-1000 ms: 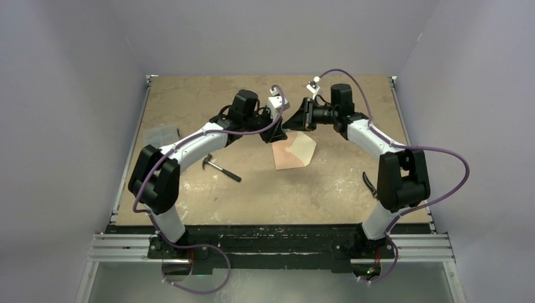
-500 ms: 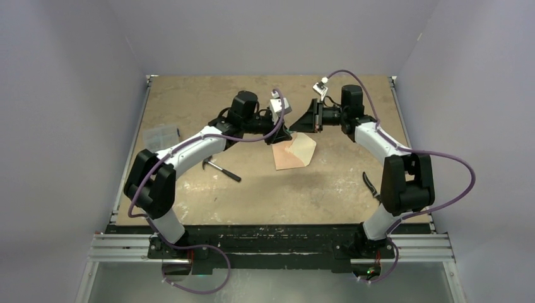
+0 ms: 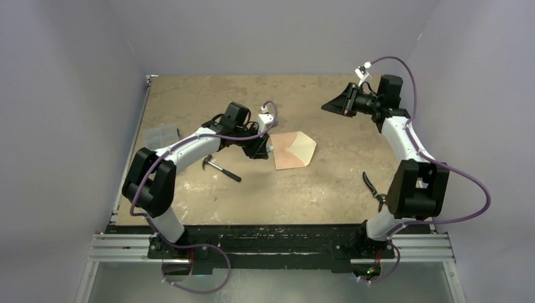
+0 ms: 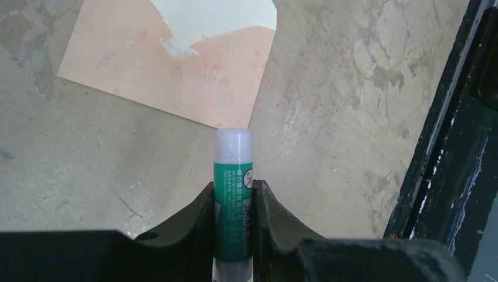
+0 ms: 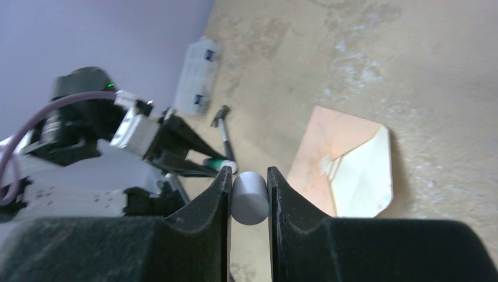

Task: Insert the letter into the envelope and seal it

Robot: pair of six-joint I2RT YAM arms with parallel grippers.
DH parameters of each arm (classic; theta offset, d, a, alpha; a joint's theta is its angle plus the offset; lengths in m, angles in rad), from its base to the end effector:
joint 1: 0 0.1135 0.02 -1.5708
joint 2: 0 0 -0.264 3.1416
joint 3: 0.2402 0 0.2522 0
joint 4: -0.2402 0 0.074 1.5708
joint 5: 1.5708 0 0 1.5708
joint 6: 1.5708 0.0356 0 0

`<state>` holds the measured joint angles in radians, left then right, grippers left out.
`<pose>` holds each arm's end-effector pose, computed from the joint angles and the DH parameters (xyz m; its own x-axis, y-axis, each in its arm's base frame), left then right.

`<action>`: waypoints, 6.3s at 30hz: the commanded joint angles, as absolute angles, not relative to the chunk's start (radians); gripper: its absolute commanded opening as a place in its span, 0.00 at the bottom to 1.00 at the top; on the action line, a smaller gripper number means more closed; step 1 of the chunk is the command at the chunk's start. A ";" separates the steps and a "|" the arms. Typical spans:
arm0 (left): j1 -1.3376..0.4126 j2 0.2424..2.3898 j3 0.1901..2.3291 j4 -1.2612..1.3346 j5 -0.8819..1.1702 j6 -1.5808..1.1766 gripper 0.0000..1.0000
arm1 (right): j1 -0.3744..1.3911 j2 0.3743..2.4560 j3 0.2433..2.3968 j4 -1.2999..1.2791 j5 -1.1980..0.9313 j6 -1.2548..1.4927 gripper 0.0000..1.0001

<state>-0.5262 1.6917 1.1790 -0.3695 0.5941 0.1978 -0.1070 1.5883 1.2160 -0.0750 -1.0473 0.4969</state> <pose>0.3017 -0.1983 0.2278 -0.5124 0.4860 -0.7080 0.8409 0.4512 -0.2989 0.3586 -0.0075 0.3045 -0.7227 0.3173 -0.6140 -0.4306 0.4882 0.7591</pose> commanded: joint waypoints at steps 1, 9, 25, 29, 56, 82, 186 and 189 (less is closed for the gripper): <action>-0.529 1.679 1.238 -0.293 0.604 0.149 0.00 | -0.090 1.611 1.315 -0.346 -0.712 0.281 0.00; -0.528 1.678 1.248 -0.187 0.601 0.070 0.00 | -0.009 1.611 1.192 -0.379 -0.087 0.259 0.00; -0.529 1.699 1.256 -0.142 0.603 0.018 0.00 | 0.144 1.685 0.980 -0.219 0.158 0.373 0.00; -0.529 1.706 1.258 -0.134 0.593 0.011 0.00 | 0.146 1.706 0.971 -0.195 0.158 0.369 0.00; -0.529 1.726 1.261 -0.169 0.569 0.012 0.00 | 0.163 1.794 1.023 -0.322 0.158 0.324 0.35; -0.529 1.646 1.210 0.403 0.557 -0.446 0.00 | 0.166 1.399 1.089 0.291 -0.545 0.711 0.74; -0.463 1.631 1.387 0.674 0.557 -1.044 0.00 | 0.341 1.433 1.030 0.907 -0.620 1.031 0.44; -0.462 1.631 1.380 0.710 0.561 -1.075 0.00 | 0.341 1.458 1.057 0.921 -0.632 1.060 0.38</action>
